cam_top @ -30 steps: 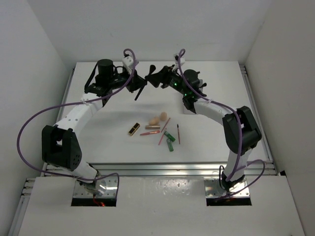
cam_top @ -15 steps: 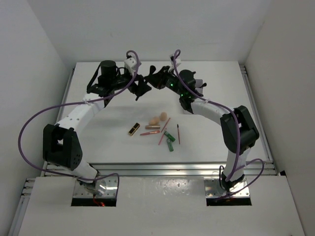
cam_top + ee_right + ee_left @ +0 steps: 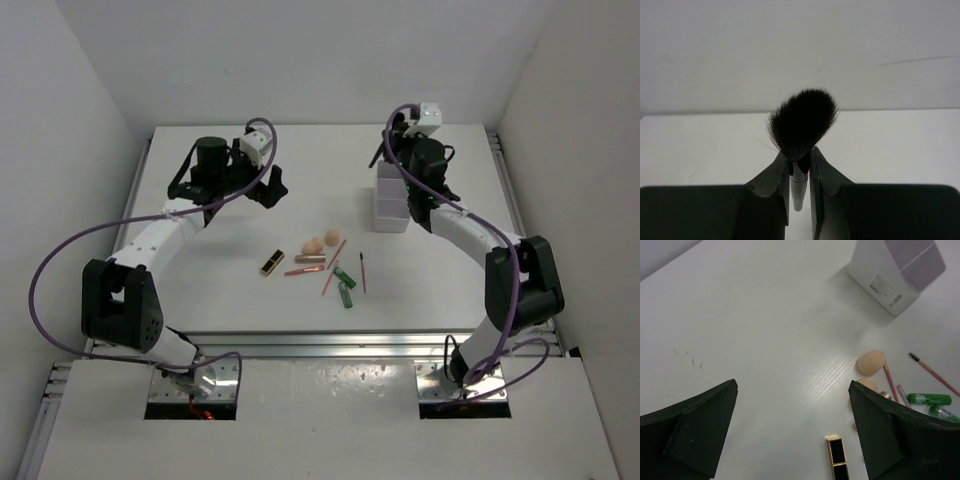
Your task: Organize the makeup
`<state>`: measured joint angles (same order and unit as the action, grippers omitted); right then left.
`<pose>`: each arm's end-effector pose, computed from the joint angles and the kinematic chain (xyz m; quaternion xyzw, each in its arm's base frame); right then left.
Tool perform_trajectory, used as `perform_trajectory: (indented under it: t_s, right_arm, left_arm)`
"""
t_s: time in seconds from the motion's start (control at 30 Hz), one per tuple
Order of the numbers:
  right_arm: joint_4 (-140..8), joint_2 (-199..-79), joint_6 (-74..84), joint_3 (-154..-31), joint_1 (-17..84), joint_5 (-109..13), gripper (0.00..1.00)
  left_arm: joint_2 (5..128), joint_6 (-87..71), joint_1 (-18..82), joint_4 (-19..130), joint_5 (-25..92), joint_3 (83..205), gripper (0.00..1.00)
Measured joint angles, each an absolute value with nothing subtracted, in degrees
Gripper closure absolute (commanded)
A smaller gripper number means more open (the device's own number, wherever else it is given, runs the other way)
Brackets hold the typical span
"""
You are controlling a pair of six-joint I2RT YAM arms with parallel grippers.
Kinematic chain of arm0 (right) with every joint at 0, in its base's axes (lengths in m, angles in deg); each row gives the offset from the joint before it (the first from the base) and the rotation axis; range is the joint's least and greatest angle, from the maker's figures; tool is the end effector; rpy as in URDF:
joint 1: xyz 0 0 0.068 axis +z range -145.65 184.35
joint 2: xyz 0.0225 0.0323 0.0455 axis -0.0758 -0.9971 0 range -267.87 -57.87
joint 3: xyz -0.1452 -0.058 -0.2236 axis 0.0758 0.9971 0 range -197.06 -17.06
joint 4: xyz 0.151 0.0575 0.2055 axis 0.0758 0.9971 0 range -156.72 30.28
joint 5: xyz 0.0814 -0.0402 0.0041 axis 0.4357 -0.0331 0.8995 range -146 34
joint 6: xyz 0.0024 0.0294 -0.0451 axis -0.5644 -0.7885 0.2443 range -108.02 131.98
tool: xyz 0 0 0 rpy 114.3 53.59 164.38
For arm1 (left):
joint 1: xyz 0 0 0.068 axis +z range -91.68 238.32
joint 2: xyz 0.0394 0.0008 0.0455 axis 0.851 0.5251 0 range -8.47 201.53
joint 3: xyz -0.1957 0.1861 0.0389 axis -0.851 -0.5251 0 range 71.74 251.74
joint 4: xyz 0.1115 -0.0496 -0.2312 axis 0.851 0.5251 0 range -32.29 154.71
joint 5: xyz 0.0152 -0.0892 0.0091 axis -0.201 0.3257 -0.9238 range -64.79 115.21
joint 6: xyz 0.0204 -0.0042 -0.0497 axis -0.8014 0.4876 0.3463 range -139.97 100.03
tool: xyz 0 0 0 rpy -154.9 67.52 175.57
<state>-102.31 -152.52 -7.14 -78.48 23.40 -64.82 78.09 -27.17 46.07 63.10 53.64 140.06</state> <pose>0.3687 0.1215 0.2971 0.0558 0.6903 0.1849 0.6973 0.3405 -0.0912 0.3152 0.2695 0.7769 -0.2287 0.5210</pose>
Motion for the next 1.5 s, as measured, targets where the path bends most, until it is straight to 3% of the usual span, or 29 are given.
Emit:
perform_trajectory:
  t_s: [0.23, 0.67, 0.7, 0.73, 0.83, 0.87, 1.1, 1.3, 1.5]
  right_arm:
    - [-107.5, -154.5, -3.5, -78.5, 18.2, -72.3, 1.0]
    - [-110.3, -158.0, -3.2, -74.1, 17.9, -74.2, 1.0]
    - [-110.6, -158.5, -3.5, -73.9, 17.9, -74.1, 0.97]
    - [-110.8, -158.9, -3.6, -73.5, 17.9, -74.1, 0.85]
    - [-110.6, -159.4, -4.5, -72.0, 18.0, -73.8, 0.72]
    - [-110.3, -159.4, -4.7, -71.6, 18.0, -73.7, 0.62]
    - [-108.2, -158.9, -4.7, -71.1, 18.1, -73.3, 0.34]
    - [-100.0, -153.8, 2.5, -72.5, 21.0, -73.9, 0.22]
    - [-77.2, -150.7, 7.7, -83.8, 26.4, -64.4, 0.22]
  left_arm:
    - [77.1, -29.0, 46.2, 64.9, 51.7, 137.3, 0.0]
    - [76.4, -31.6, 46.2, 66.3, 48.7, 135.9, 0.0]
    - [76.4, -31.6, 46.2, 66.4, 48.7, 135.9, 0.0]
    - [76.4, -31.6, 46.2, 66.4, 48.6, 135.9, 0.0]
    - [76.4, -31.8, 46.2, 66.5, 47.9, 135.8, 0.0]
    - [76.4, -31.9, 46.2, 66.5, 47.7, 135.6, 0.0]
    - [76.4, -32.5, 46.2, 68.1, 46.5, 133.4, 0.0]
    - [76.4, -33.4, 46.2, 69.0, 46.3, 132.5, 0.0]
    - [76.4, -37.4, 45.9, 69.6, 44.3, 128.5, 0.0]
